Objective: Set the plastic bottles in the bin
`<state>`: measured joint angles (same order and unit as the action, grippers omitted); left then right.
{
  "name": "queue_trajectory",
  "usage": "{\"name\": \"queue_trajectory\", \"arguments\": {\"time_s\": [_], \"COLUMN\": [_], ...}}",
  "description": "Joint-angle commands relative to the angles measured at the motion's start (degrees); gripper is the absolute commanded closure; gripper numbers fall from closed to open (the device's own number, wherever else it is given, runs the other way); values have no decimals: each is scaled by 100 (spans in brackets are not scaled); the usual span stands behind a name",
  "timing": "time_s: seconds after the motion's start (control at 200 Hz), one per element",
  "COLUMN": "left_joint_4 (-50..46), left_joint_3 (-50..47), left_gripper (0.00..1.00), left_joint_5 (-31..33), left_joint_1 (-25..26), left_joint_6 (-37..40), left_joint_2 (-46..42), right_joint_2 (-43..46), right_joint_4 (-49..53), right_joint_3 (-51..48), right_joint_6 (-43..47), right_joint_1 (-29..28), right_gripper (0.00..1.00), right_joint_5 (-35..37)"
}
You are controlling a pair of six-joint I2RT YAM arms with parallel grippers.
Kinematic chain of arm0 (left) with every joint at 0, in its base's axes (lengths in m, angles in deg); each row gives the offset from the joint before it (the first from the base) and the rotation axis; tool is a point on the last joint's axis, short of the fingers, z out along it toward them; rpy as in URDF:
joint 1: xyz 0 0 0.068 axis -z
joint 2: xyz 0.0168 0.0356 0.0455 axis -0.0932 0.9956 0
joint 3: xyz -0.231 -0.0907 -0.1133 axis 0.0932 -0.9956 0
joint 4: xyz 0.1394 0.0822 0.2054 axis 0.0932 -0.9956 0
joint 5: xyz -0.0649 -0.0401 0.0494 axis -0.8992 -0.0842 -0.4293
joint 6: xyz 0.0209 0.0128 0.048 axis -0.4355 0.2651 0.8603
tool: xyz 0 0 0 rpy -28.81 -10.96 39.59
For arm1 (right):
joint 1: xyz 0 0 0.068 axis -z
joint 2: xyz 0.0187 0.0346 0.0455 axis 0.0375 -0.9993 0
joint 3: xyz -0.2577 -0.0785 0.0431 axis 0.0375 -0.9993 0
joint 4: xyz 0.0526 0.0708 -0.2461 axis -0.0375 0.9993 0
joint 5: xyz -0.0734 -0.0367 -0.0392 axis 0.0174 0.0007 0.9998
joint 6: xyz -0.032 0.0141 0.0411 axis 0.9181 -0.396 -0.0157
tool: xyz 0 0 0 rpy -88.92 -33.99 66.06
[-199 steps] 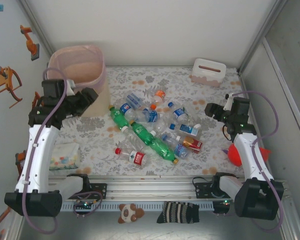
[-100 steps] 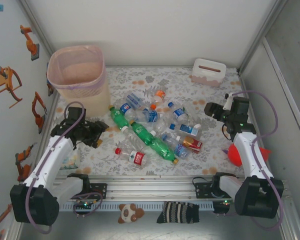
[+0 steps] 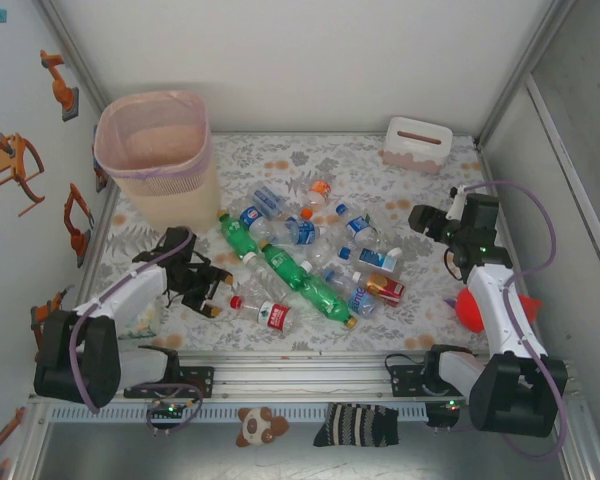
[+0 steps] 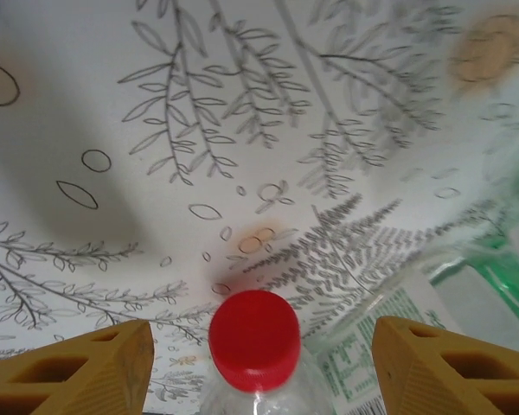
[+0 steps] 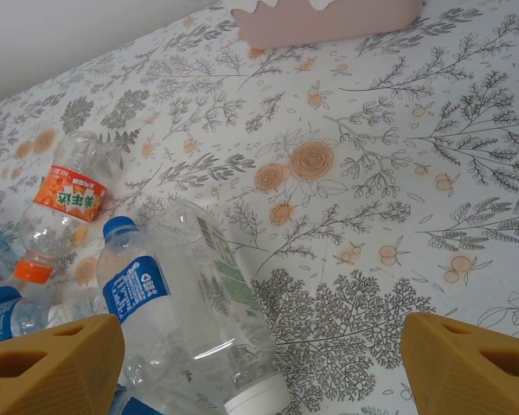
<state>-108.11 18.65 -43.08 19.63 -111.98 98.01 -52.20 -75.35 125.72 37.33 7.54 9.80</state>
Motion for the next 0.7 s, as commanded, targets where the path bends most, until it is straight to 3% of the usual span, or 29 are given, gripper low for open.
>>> {"name": "queue_trajectory", "arguments": {"time_s": [0.0, 0.245, 0.696], "left_joint_4": [382, 1083, 1255], "left_joint_3": [-212, -479, -348], "left_gripper": [34, 41, 52], "left_joint_5": [-384, -530, -520], "left_joint_1": [129, 277, 395], "left_joint_6": [-457, -937, -1074], "left_joint_2": [215, 455, 721], "right_joint_2": [94, 76, 115], "right_joint_4": [-75, -71, -24], "right_joint_3": [-39, -22, -22], "right_joint_6": [-9, 9, 35], "right_joint_1": [-34, -35, -37], "right_gripper": [18, 18, 18], "right_joint_5": [-34, -5, 30]}}
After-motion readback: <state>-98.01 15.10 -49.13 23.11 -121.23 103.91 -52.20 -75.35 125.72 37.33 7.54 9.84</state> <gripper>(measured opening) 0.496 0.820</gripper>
